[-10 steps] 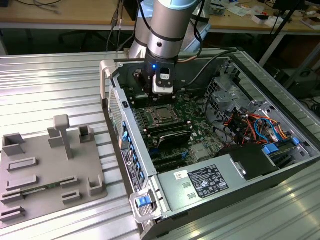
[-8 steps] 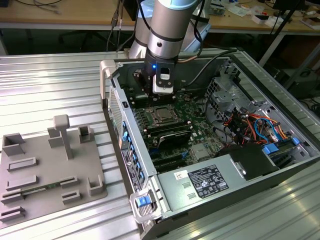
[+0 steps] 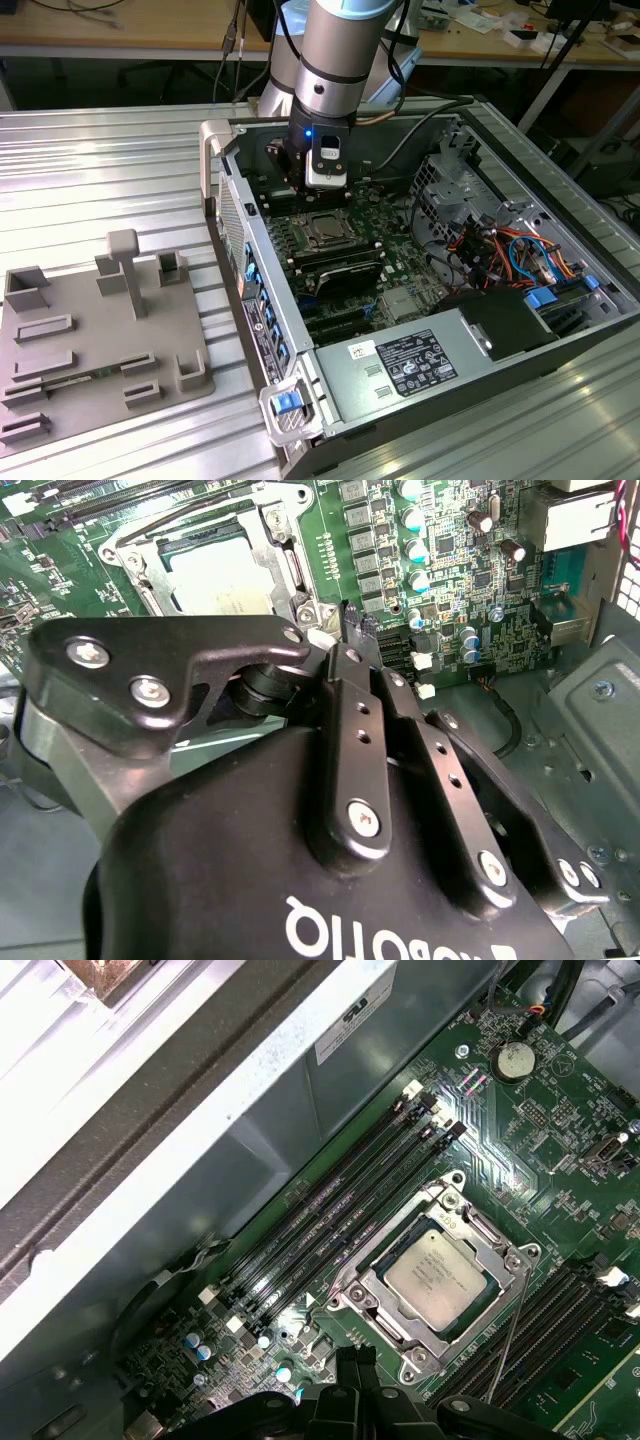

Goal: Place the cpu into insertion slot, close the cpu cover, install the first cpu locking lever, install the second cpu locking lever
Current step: 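Install the first cpu locking lever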

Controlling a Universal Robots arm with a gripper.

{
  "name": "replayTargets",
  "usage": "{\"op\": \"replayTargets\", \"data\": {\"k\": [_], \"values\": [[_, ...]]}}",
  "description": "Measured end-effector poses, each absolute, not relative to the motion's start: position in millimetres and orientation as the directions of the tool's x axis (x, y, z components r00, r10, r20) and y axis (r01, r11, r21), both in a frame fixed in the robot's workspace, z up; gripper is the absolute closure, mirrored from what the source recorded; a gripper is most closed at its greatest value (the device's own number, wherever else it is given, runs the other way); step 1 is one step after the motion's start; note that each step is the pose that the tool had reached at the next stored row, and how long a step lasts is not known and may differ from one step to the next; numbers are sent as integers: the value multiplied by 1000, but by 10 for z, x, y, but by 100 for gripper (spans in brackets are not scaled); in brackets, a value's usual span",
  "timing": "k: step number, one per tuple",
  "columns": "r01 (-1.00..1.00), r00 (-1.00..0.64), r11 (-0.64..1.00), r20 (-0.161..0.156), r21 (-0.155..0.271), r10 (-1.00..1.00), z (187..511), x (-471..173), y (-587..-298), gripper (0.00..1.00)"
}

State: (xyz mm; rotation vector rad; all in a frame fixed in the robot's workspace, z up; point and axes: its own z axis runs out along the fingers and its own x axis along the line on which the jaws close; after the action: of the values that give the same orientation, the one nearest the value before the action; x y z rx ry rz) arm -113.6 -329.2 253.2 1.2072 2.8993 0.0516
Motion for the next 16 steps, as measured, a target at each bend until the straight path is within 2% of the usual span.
{"op": "replayTargets", "data": {"k": [5, 16], "values": [[705, -709, 709, 12, 31, 705, 2532, -1136, -3292, 89], [566, -825, 824, 12, 31, 566, 2532, -1136, -3292, 89]]}}
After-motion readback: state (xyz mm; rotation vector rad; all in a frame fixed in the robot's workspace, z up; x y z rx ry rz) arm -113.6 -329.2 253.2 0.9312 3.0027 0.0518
